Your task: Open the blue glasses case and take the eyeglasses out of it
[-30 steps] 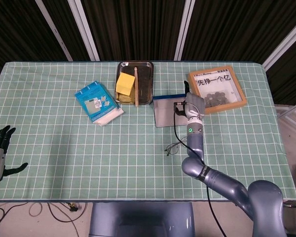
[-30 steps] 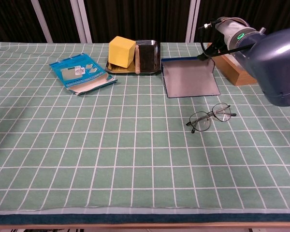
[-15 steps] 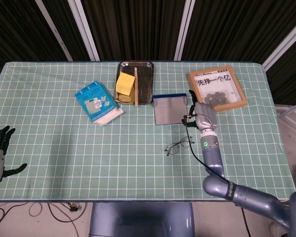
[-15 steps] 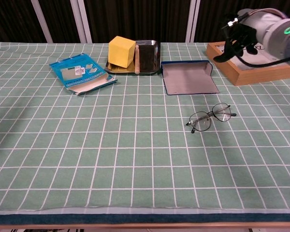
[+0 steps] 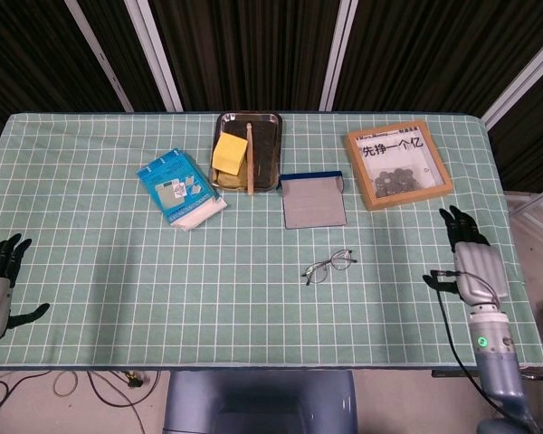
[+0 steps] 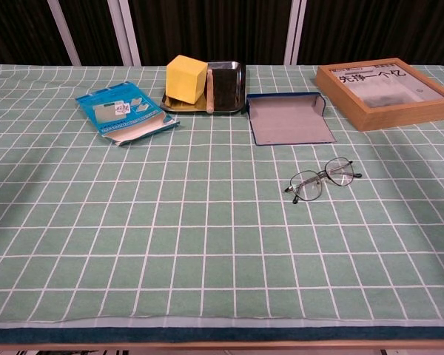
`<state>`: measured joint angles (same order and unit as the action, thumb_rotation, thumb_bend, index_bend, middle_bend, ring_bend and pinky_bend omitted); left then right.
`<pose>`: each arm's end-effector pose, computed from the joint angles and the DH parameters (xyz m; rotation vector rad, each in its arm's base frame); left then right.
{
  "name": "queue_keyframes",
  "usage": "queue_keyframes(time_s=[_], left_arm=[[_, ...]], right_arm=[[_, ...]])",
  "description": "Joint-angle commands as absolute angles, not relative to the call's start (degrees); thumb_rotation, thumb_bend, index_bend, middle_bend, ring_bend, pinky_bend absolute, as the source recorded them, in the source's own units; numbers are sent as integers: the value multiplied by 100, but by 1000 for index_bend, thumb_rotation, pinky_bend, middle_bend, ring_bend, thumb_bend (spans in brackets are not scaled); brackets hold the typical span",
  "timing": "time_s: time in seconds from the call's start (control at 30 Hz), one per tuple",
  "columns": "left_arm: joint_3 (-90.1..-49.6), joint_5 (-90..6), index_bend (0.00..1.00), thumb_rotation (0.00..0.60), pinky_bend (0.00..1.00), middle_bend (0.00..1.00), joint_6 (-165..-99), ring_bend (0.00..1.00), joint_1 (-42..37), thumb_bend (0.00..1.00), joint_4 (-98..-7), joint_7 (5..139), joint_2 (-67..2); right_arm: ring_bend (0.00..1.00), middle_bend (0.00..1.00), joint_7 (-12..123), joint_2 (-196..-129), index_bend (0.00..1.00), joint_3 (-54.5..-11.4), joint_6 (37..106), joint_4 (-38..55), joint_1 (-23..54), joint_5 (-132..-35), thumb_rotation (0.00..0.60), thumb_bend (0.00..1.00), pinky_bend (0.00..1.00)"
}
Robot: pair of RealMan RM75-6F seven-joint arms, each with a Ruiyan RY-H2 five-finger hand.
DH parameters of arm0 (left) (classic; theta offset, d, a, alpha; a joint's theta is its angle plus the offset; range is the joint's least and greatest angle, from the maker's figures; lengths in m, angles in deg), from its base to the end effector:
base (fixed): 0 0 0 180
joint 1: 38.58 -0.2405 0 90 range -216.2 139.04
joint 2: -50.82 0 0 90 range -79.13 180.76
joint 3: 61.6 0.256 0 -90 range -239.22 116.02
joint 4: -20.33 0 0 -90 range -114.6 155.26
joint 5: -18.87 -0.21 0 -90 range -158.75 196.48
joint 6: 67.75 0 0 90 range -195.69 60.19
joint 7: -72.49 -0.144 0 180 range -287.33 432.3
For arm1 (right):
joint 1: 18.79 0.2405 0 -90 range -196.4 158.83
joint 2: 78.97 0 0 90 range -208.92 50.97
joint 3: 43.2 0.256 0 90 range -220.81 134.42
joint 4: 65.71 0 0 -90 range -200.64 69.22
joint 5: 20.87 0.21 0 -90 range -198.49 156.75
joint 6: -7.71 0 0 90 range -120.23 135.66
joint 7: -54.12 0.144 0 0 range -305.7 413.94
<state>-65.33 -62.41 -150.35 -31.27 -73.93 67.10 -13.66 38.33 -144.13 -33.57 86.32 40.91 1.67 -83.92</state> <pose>-0.3074 0.1965 0.1544 -1.3785 -0.8951 -0.8436 -0.2415 -0.2666 0.1435 1.3107 -0.9890 0.9136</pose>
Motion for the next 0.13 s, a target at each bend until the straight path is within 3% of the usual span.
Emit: queue_keyframes(time_s=[0.03, 0.13], left_arm=[[-6534, -6258, 0, 600, 0, 0, -15068, 0, -3138, 23, -7364, 6663, -1364], [-6536, -6249, 0, 600, 0, 0, -15069, 0, -3140, 23, -7317, 6631, -1376]], right_arm=[[0, 0, 4138, -14211, 0, -3682, 8967, 4063, -236, -8836, 600, 61, 238], [0, 0, 4313, -14237, 0, -3896, 9309, 3747, -541, -9239, 600, 52, 237]])
